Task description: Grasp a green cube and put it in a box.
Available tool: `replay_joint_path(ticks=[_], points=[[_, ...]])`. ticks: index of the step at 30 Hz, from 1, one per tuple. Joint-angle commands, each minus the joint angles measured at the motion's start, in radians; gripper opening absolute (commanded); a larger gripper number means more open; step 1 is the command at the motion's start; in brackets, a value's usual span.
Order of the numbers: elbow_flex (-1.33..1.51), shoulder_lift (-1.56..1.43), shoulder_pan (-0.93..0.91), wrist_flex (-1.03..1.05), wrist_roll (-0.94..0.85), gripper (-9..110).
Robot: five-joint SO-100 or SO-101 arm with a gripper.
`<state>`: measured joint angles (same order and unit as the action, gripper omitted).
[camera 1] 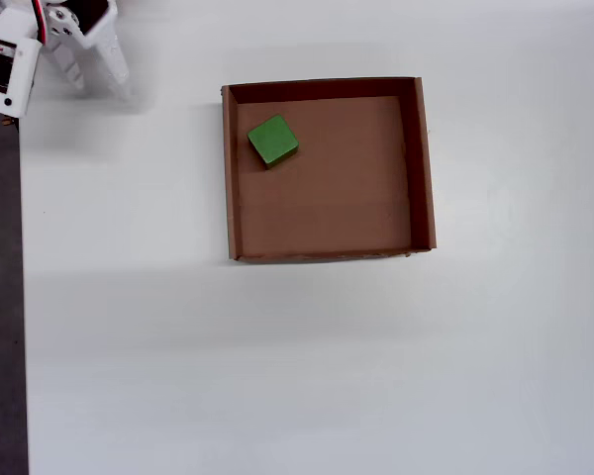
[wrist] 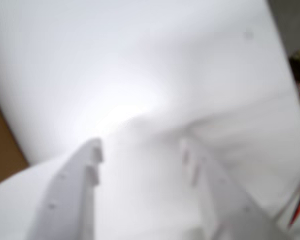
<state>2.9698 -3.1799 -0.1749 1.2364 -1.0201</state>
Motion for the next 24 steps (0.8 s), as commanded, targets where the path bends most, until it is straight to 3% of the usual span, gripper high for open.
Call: replay_joint_path(ticks=[1, 24], points=[[0.003, -0.005, -0.002, -0.002, 0.006, 21], [0.003, -0.005, 0.012, -0.002, 0.011, 21]])
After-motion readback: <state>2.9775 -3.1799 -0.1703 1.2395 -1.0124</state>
